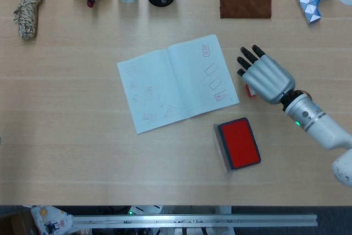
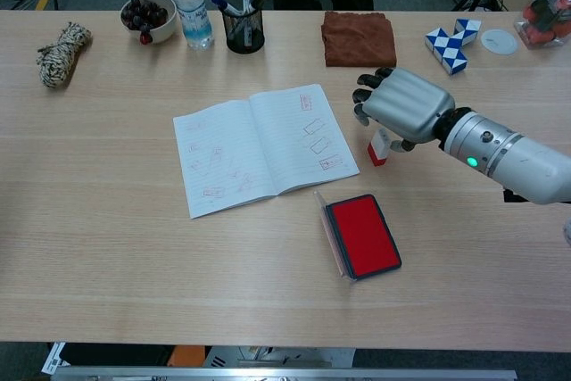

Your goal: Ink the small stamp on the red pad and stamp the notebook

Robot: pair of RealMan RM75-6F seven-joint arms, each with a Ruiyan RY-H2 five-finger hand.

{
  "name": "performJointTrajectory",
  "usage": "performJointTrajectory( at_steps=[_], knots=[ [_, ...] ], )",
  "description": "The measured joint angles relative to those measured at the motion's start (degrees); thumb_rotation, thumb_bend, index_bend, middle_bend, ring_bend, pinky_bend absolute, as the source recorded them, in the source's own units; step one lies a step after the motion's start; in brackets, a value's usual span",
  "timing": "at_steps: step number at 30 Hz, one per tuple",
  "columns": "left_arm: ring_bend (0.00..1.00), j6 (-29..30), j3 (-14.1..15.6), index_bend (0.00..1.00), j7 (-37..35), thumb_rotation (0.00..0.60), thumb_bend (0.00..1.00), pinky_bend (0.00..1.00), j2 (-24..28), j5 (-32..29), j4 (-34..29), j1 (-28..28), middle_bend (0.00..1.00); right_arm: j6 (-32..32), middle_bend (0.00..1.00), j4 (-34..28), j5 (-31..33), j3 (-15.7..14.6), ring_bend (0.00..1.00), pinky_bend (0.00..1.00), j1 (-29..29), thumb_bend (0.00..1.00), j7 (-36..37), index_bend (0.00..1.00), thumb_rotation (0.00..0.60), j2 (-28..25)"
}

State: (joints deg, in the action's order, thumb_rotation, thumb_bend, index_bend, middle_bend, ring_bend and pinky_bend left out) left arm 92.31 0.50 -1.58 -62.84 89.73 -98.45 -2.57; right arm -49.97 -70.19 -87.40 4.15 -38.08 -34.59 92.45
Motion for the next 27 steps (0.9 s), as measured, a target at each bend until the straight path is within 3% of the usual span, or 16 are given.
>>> performJointTrajectory(
  at_steps=[27],
  knots=[
    [0.15, -0.7, -0.1, 0.11, -0.5, 0.6, 0.2, 0.17, -0.1, -0.5, 0.9, 0.0, 0.07, -0.6, 0.27, -5.4, 4.5, -3.3, 0.13, 0.21, 1.5, 0.16, -1.9, 0.43, 0.6, -4.0]
  ],
)
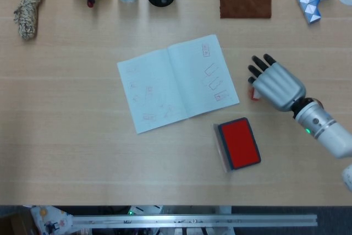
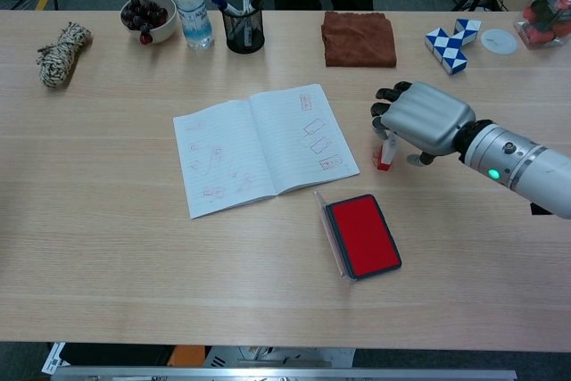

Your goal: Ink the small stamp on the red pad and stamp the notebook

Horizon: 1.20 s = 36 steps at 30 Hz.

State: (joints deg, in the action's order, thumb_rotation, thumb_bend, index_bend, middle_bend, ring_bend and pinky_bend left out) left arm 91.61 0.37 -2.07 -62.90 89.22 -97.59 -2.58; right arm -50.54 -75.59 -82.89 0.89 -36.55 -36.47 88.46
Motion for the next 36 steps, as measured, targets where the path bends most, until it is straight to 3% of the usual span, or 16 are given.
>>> performJointTrajectory(
  at_steps=[8, 21, 36],
  knots=[
    [0.15, -0.1, 0.1, 0.11, 0.3, 0.6, 0.2, 0.17, -0.1, 0.1, -0.2, 0.0, 0.07, -0.4, 0.27, -0.8, 0.3, 0.6, 0.13, 0.21, -0.9, 0.18, 0.9, 0.43, 0.6, 0.1],
    [0.15, -0.1, 0.1, 0.11, 0.1, 0.6, 0.2, 0.17, -0.1, -0.1, 0.1, -0.2, 0.07, -0.5, 0.27, 0.5, 0.5, -0.5, 0.13, 0.21, -0.9, 0.29, 1.9, 0.44, 0.6, 0.7],
    [0.15, -0.1, 0.0, 0.11, 0.1, 0.6, 0.2, 0.17, -0.1, -0.4, 0.2, -0.3, 0.07, -0.9, 0.28, 2.2, -0.2, -1.3, 0.13, 0.21, -0.9, 0.3, 4.1, 0.47, 0.6, 1.3]
  ],
)
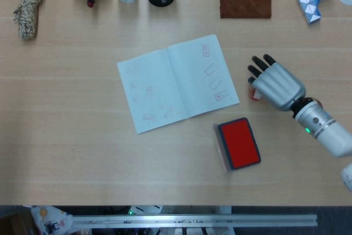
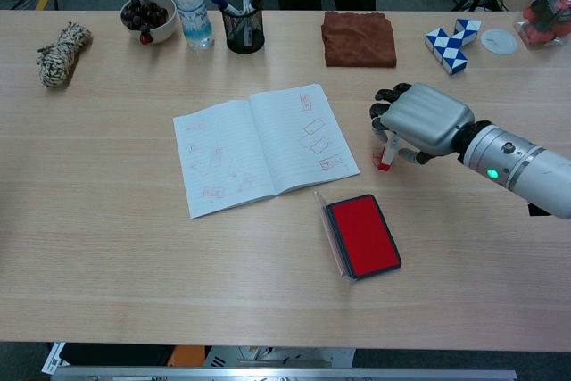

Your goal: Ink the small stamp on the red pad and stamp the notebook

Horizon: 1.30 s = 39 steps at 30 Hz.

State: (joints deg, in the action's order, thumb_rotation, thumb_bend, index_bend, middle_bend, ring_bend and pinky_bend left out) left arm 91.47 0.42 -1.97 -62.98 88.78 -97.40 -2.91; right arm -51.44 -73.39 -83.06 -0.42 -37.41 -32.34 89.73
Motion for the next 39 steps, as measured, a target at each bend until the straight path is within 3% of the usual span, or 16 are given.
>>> performJointTrajectory(
  at_steps=[30, 39],
  knots=[
    [0.15, -0.5, 0.0, 0.11, 0.0, 0.6, 0.2, 0.17, 0.1, -0.5, 0.0, 0.0, 0.06, 0.0, 0.34, 1.7, 1.2, 0.5, 0.14, 0.21, -0.2, 0.33, 0.1, 0.6, 0.6, 1.3],
    [0.15, -0.4, 0.0, 0.11, 0.1, 0.6, 0.2, 0.17, 0.2, -0.3, -0.3, 0.0, 0.06, -0.7, 0.36, -3.9, 0.9, 0.5, 0.15, 0.22, 0.0, 0.34, 1.1, 0.62, 0.6, -2.1]
  ],
)
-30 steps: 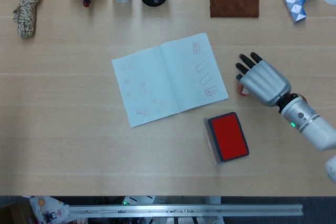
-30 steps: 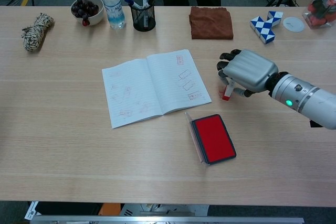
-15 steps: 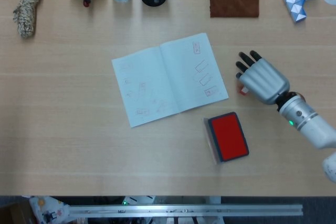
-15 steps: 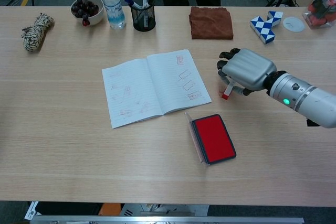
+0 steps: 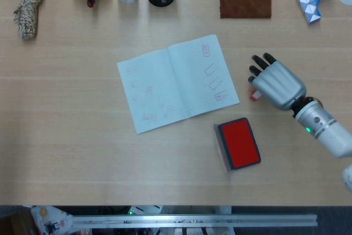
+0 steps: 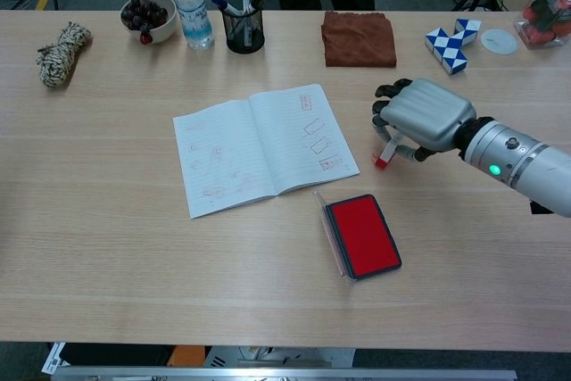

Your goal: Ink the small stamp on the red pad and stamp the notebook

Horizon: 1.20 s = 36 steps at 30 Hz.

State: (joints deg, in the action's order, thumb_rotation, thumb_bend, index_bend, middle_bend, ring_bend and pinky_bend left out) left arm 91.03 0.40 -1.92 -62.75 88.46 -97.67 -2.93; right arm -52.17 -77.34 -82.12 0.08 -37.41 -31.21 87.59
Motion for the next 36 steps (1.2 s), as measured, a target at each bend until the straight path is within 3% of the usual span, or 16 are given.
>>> performJointTrajectory(
  at_steps=[6, 13, 19, 36],
  knots=[
    [0.15, 0.0, 0.1, 0.11, 0.6, 0.6, 0.2, 0.17, 0.0, 0.5, -0.5, 0.1, 0.06, -0.8, 0.36, -9.6, -2.1, -0.7, 0.15, 0.22, 0.0, 0.33, 0.3, 0.62, 0.6, -5.1],
    [0.15, 0.4, 0.3, 0.11, 0.7, 0.6, 0.2, 0.17, 0.0, 1.2, -0.8, 0.0, 0.06, 0.0, 0.38, -17.5, -8.0, -4.7, 0.16, 0.22, -0.4, 0.33, -2.0, 0.62, 0.6, -8.4],
    [0.15, 0.7, 0.5, 0.11, 0.0, 0.6, 0.2, 0.17, 0.1, 1.2, -0.4, -0.3, 0.06, 1.1, 0.38, -17.0, -10.1, -6.5, 0.17, 0.22, -0.4, 0.33, -5.5, 0.62, 0.6, -7.2],
    [0.15, 0.8, 0.6, 0.11, -1.3, 0.6, 0.2, 0.17, -0.3, 0.9, 1.0, -0.6, 0.06, 3.0, 0.39, -13.9, -11.6, -7.3, 0.18, 0.22, -0.1, 0.34, -11.1, 0.62, 0.6, -3.4]
  ],
)
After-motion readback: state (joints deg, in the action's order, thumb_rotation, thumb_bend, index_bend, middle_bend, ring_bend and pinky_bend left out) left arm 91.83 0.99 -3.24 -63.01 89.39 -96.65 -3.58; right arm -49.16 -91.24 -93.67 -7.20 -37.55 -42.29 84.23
